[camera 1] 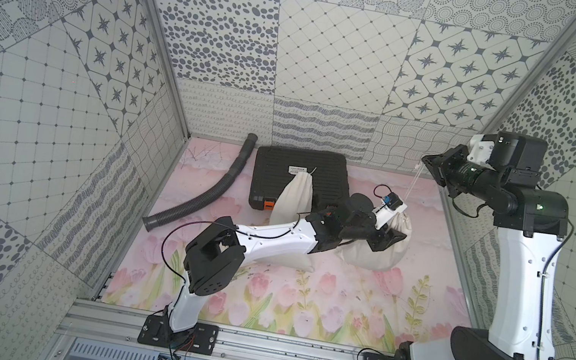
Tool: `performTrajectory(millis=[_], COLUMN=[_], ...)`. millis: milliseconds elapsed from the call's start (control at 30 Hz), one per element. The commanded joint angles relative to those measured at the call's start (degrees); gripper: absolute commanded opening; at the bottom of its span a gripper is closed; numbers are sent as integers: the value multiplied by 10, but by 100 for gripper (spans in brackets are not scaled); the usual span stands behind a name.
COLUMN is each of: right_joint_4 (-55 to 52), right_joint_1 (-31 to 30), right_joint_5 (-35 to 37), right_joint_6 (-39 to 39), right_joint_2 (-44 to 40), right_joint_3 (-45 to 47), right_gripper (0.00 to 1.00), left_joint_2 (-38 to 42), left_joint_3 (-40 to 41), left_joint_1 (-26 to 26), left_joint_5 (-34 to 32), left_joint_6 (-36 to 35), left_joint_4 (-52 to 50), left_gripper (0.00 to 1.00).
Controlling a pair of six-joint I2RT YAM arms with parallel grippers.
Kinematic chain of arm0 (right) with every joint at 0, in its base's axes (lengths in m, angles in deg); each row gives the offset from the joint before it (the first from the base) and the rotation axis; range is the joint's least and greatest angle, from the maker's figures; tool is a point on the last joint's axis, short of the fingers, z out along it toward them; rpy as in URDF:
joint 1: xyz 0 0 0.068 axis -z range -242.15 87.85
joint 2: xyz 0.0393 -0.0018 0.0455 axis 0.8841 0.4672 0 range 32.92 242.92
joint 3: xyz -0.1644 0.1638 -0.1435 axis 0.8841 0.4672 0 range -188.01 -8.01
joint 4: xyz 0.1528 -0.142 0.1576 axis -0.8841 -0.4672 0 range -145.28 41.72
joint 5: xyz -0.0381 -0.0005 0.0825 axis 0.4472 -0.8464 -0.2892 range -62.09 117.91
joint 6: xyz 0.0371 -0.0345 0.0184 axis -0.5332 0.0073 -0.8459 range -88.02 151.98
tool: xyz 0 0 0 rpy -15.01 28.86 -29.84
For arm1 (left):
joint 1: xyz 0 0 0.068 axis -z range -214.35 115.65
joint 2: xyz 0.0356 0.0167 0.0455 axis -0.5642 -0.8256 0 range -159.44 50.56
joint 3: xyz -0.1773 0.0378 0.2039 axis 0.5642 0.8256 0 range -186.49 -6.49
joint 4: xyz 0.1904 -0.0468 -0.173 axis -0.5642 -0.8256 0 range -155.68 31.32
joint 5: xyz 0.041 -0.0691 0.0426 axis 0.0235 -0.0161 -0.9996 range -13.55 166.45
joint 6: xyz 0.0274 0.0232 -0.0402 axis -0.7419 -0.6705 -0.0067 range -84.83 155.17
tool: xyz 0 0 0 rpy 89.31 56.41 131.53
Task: Close the soil bag
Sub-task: Frap the soil bag at the center of the board, then place the soil bag at the center of the board.
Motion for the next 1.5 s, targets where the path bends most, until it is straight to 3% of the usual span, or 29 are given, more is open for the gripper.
performTrajectory(millis=[0, 200, 400, 533, 733, 867, 933, 1000, 1033, 1100, 1167, 1267, 1467], right_joint_4=[171, 213, 275, 290, 286, 266, 244, 195, 166, 124, 73, -12, -23], right_joint_1=[3, 1, -10, -28, -50, -57, -66, -80, -92, -115, -136, -183, -263], right_joint_5=[17, 58, 75, 100, 129, 139, 155, 204, 232, 255, 220, 160, 65], right_joint_6=[26, 89, 93, 89, 112, 137, 160, 199, 217, 244, 246, 252, 246], right_joint_2=[-28, 14, 108, 183, 247, 243, 231, 217, 208, 194, 203, 248, 320], right_joint_3=[70, 159, 258, 235, 106, 64, 42, 3, -17, -55, -102, -164, -156], right_gripper=[0, 0, 0, 0, 0, 33, 57, 90, 96, 97, 97, 97, 97], left_joint_2=[81, 250, 376, 411, 441, 443, 447, 451, 454, 457, 459, 474, 517], left_joint_3=[5, 131, 217, 237, 254, 261, 267, 271, 271, 270, 268, 283, 317], left_joint_1=[-4, -47, -89, -101, -107, -112, -120, -128, -133, -150, -180, -224, -274], left_joint_5=[-35, -91, -151, -158, -181, -194, -207, -247, -273, -321, -356, -353, -325], left_joint_6=[-6, 34, 58, 58, 57, 55, 59, 71, 79, 108, 135, 160, 179], left_joint_4=[-232, -283, -341, -384, -386, -385, -380, -383, -389, -411, -437, -449, -461], left_gripper=[92, 96, 96, 96, 96, 96, 96, 96, 96, 96, 96, 96, 96])
